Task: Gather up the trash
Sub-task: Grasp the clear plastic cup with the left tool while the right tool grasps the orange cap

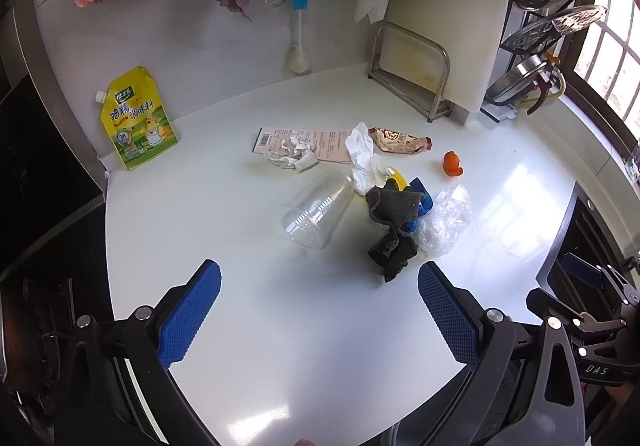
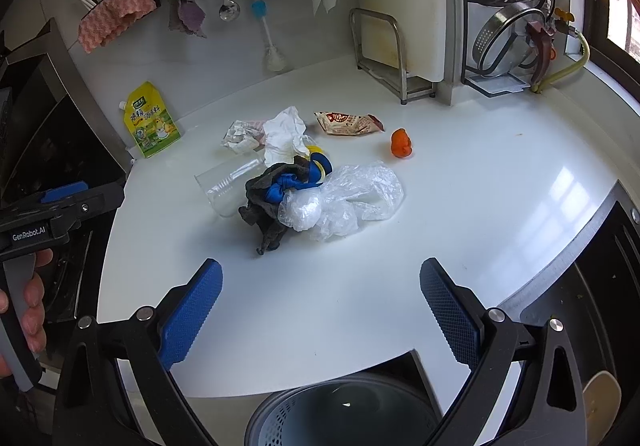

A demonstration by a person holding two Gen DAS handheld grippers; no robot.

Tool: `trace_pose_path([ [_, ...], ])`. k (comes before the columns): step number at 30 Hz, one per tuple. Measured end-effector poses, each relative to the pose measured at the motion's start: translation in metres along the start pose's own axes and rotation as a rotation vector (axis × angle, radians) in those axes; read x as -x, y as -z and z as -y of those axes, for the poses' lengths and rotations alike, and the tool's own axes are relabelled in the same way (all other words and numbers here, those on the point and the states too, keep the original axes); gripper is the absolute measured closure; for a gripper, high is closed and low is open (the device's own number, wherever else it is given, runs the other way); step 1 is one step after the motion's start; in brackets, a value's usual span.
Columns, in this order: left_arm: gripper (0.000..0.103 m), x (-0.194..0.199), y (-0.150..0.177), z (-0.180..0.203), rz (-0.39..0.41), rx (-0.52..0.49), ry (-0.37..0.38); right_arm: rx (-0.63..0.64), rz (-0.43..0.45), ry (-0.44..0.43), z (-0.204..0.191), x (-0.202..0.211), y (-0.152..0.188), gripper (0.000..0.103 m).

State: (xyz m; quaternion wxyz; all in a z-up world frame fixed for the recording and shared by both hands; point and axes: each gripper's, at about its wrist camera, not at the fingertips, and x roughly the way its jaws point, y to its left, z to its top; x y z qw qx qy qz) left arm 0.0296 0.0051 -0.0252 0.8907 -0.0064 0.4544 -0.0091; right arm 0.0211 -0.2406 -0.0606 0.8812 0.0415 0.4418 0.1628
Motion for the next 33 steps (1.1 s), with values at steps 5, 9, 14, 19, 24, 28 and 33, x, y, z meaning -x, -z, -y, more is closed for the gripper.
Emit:
trace_pose_path([
  [5, 0.006, -0.031, 0.002, -0.006, -0.041, 0.039, 0.06, -0.013, -0.013, 0.004, 0.005, -0.006, 0.002, 0.009],
  [9, 0.007, -0.06, -0.001, -0.006, -0.06, 0.064, 0.102, -0.028, -0.032, 0.016, 0.011, -0.013, 0.006, 0.009],
  [14, 0.007, -0.102, -0.01, -0.008, -0.087, 0.072, 0.102, -0.036, -0.052, 0.026, 0.017, -0.024, 0.006, 0.009],
  [19, 0.014, -0.144, -0.017, -0.012, -0.125, 0.089, 0.106, -0.03, -0.057, 0.032, 0.019, -0.036, -0.003, 0.009],
  [24, 0.053, -0.174, -0.026, -0.013, -0.158, 0.091, 0.14, -0.016, -0.044, 0.065, 0.031, -0.05, -0.027, 0.009],
  [28, 0.096, -0.183, -0.031, -0.017, -0.15, 0.09, 0.178, 0.004, -0.034, 0.088, 0.046, -0.073, -0.058, 0.009],
  [33, 0.097, -0.168, -0.036, -0.028, -0.089, 0.096, 0.187, 0.031, -0.041, 0.114, 0.062, -0.123, -0.102, 0.009],
])
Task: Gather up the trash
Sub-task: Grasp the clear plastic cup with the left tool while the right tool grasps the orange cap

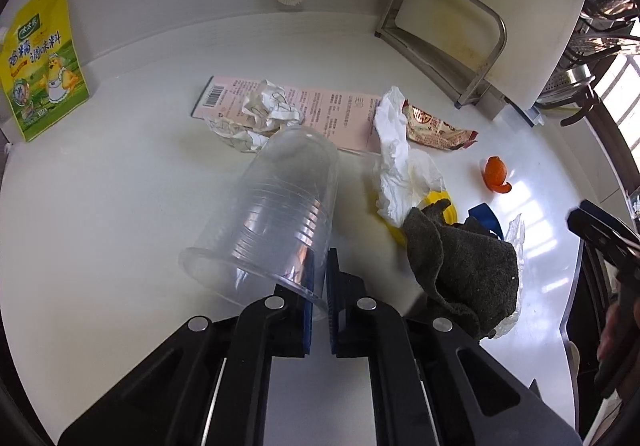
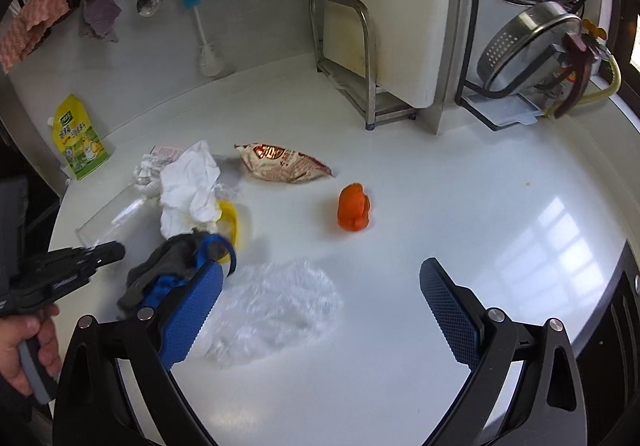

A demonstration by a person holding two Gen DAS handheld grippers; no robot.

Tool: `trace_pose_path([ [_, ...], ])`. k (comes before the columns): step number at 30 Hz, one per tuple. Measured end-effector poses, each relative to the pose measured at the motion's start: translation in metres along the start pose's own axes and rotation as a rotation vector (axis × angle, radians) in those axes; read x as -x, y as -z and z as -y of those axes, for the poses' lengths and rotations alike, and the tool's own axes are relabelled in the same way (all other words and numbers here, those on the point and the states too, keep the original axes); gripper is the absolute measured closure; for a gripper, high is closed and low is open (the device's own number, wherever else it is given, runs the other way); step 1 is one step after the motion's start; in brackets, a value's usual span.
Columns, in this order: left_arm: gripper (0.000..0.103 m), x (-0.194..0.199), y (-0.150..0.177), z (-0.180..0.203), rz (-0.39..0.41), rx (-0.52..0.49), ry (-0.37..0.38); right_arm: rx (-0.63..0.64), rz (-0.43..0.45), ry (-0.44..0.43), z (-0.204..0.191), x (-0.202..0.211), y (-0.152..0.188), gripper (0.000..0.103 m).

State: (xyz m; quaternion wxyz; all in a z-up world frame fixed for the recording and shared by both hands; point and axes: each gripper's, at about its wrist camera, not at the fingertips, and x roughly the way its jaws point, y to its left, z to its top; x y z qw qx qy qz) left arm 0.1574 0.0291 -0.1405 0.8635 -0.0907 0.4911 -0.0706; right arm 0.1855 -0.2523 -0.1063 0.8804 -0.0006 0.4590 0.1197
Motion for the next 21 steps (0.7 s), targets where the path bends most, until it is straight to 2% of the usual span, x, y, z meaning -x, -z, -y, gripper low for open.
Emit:
trace_pose_path([
  [6, 0.097, 0.038, 0.005, -0.006, 0.045, -0.013, -0.011, -0.02, -0.053, 0.02, 0.02, -0.064, -0.032, 0.012],
  [7, 0.097, 0.044, 0.007, -0.008, 0.052, -0.012, -0.017, -0.02, -0.059, 0.019, 0.022, -0.071, -0.035, 0.031],
  [9, 0.097, 0.054, 0.011, -0.012, 0.055, -0.008, -0.02, -0.015, -0.087, 0.039, 0.025, -0.085, -0.039, 0.058],
  [15, 0.097, 0.07, 0.02, -0.019, 0.074, -0.028, -0.046, -0.012, -0.108, 0.022, 0.022, -0.101, -0.04, 0.061],
  [16, 0.097, 0.07, 0.019, -0.019, 0.076, -0.029, -0.047, 0.008, -0.113, 0.032, 0.018, -0.104, -0.039, 0.073],
  [18, 0.097, 0.071, 0.019, -0.018, 0.076, -0.028, -0.04, 0.039, -0.135, 0.05, 0.012, -0.112, -0.038, 0.083],
  [21, 0.097, 0.073, 0.02, -0.013, 0.086, -0.044, -0.035, 0.047, -0.133, 0.056, 0.009, -0.115, -0.035, 0.086],
])
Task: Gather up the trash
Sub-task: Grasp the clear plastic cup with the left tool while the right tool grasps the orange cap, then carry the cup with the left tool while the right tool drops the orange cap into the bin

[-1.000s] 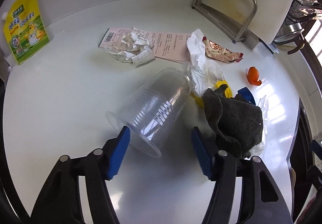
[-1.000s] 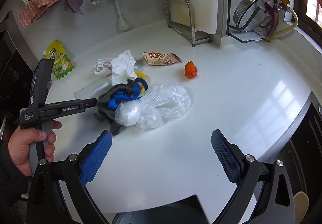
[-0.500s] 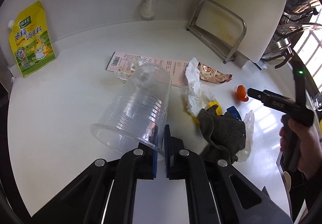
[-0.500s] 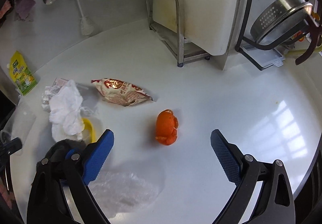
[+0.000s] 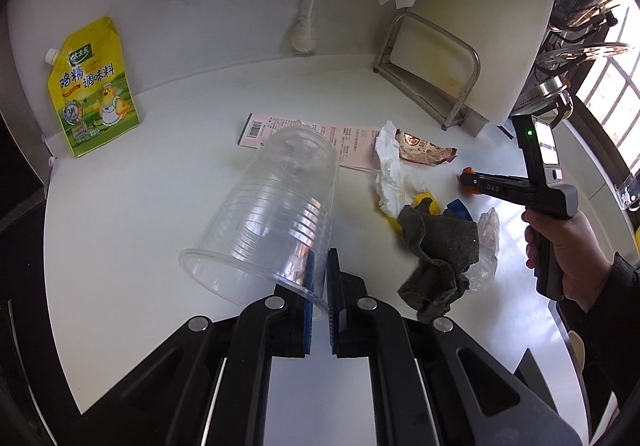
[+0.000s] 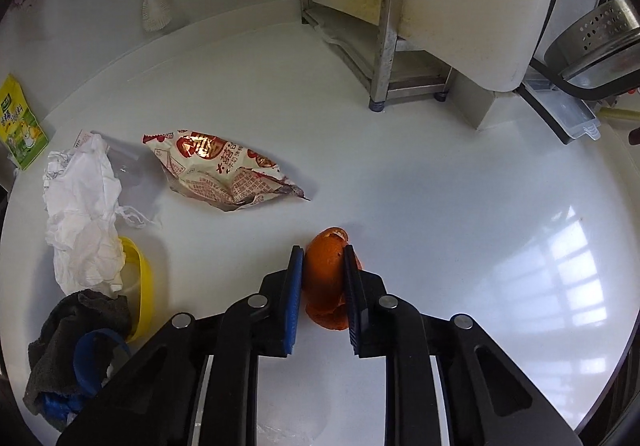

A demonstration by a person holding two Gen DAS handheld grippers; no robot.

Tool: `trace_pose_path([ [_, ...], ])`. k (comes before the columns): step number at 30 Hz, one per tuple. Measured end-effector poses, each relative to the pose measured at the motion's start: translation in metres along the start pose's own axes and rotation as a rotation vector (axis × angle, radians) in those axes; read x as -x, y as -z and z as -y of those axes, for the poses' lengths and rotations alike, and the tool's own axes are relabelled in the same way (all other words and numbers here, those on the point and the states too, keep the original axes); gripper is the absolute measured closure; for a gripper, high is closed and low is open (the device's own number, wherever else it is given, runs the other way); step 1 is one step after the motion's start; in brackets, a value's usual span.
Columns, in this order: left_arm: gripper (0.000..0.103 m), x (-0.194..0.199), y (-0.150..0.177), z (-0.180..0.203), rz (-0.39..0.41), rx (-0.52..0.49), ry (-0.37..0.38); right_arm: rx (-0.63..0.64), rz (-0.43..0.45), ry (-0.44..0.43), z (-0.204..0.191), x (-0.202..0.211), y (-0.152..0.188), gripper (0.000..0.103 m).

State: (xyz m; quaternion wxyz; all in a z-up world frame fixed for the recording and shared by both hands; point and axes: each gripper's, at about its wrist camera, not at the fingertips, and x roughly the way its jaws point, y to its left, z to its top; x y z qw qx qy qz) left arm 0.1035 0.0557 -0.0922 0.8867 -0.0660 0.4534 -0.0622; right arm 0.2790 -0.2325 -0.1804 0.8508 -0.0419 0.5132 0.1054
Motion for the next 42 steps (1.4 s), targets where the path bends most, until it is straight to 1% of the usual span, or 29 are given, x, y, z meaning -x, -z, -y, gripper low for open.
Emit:
trace_pose_path([
  [1, 0.097, 0.002, 0.0, 0.002, 0.004, -0.008, 0.004, 0.001, 0.001, -0.004, 0.0, 0.0, 0.0, 0.091],
  [4, 0.097, 0.011, -0.001, 0.011, 0.027, -0.043, 0.013, -0.006, 0.021, -0.037, 0.001, 0.01, 0.002, 0.093],
  [6, 0.097, 0.019, -0.001, 0.017, 0.039, -0.062, 0.038, -0.018, 0.056, -0.051, 0.003, 0.029, 0.005, 0.093],
  [8, 0.097, 0.028, 0.0, 0.025, 0.044, -0.091, 0.073, -0.038, 0.088, -0.085, 0.006, 0.051, 0.011, 0.093],
  [11, 0.097, 0.044, 0.005, 0.041, 0.05, -0.144, 0.137, -0.053, 0.132, -0.133, 0.008, 0.089, 0.03, 0.093],
  [13, 0.097, 0.054, 0.012, 0.053, 0.053, -0.18, 0.157, -0.054, 0.153, -0.16, 0.01, 0.116, 0.048, 0.093],
  [17, 0.097, 0.069, 0.03, 0.077, 0.023, -0.234, 0.226, -0.049, 0.181, -0.191, 0.008, 0.168, 0.089, 0.093],
  [21, 0.097, 0.079, 0.053, 0.105, -0.018, -0.292, 0.303, -0.05, 0.177, -0.21, 0.006, 0.208, 0.139, 0.093],
  [24, 0.097, 0.078, 0.07, 0.124, -0.078, -0.309, 0.37, -0.076, 0.153, -0.218, 0.003, 0.228, 0.186, 0.093],
  [27, 0.097, 0.076, 0.094, 0.148, -0.145, -0.361, 0.432, -0.091, 0.103, -0.212, -0.004, 0.24, 0.236, 0.093],
  [32, 0.097, 0.062, 0.14, 0.184, -0.312, -0.476, 0.54, -0.138, 0.003, -0.207, -0.01, 0.236, 0.309, 0.093],
  [35, 0.097, 0.045, 0.167, 0.197, -0.418, -0.532, 0.546, -0.153, -0.049, -0.205, -0.01, 0.231, 0.339, 0.093],
  [38, 0.097, 0.034, 0.187, 0.205, -0.466, -0.572, 0.531, -0.158, -0.079, -0.206, -0.01, 0.226, 0.358, 0.093],
  [40, 0.097, 0.025, 0.197, 0.208, -0.493, -0.573, 0.533, -0.159, -0.092, -0.205, -0.011, 0.223, 0.368, 0.093],
  [42, 0.097, 0.017, 0.206, 0.212, -0.507, -0.587, 0.51, -0.173, -0.107, -0.207, -0.01, 0.217, 0.377, 0.093],
])
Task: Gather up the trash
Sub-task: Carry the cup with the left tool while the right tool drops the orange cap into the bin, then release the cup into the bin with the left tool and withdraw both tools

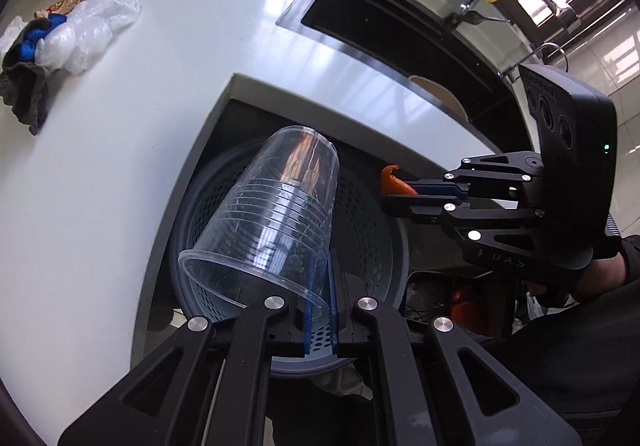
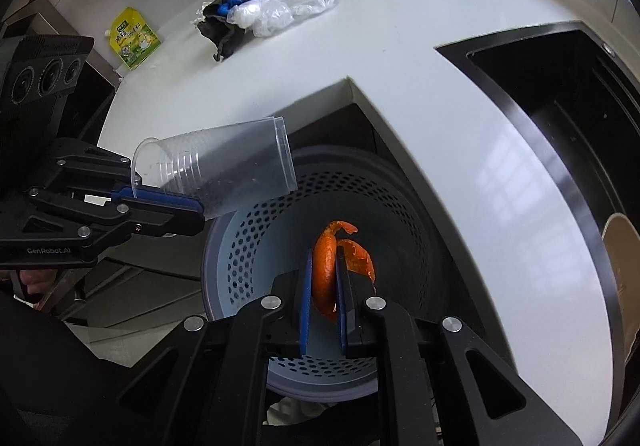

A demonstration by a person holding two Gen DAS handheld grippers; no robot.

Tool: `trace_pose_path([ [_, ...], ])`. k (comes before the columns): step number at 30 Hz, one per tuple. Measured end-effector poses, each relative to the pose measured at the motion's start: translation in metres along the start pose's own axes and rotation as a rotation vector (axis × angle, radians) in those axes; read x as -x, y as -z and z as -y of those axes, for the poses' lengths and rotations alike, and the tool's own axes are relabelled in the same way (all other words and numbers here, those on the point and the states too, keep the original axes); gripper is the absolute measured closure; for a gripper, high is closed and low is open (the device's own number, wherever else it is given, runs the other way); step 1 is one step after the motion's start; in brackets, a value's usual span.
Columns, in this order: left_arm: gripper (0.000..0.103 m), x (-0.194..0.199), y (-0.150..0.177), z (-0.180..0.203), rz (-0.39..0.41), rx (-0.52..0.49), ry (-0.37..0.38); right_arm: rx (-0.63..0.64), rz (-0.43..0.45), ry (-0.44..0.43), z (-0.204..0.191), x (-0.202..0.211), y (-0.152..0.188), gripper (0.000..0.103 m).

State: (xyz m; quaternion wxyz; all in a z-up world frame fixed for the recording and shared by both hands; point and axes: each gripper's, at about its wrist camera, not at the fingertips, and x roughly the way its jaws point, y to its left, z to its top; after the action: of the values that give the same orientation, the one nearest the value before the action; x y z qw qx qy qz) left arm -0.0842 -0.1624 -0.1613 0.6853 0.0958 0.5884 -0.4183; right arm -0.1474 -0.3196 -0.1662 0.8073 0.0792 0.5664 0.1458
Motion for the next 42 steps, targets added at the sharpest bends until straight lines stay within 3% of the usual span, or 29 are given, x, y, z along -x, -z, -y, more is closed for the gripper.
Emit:
trace_pose_path([
  [9, 0.097, -0.049, 0.006, -0.003, -0.088, -0.009, -0.06, 0.04, -0.069, 0.029, 0.001, -0.033, 0.021, 0.093],
  [23, 0.096, -0.095, 0.015, -0.012, -0.163, 0.018, -0.071, 0.057, -0.179, 0.052, -0.001, -0.08, 0.031, 0.092],
  [37, 0.096, -0.115, 0.019, -0.019, -0.173, 0.015, -0.076, 0.061, -0.191, 0.054, -0.002, -0.086, 0.025, 0.087],
  [38, 0.09, -0.113, 0.019, -0.018, -0.168, 0.013, -0.079, 0.058, -0.19, 0.054, -0.002, -0.087, 0.026, 0.083],
  [39, 0.073, -0.112, 0.02, -0.015, -0.162, 0.012, -0.083, 0.057, -0.183, 0.057, 0.0, -0.086, 0.027, 0.073],
  [40, 0.064, -0.11, 0.019, -0.014, -0.146, 0.009, -0.087, 0.059, -0.178, 0.062, 0.0, -0.084, 0.027, 0.068],
  [41, 0.051, -0.106, 0.019, -0.013, -0.13, 0.006, -0.084, 0.063, -0.174, 0.065, 0.0, -0.081, 0.027, 0.068],
  [42, 0.048, -0.105, 0.019, -0.013, -0.12, 0.004, -0.08, 0.065, -0.17, 0.067, 0.0, -0.08, 0.027, 0.067],
])
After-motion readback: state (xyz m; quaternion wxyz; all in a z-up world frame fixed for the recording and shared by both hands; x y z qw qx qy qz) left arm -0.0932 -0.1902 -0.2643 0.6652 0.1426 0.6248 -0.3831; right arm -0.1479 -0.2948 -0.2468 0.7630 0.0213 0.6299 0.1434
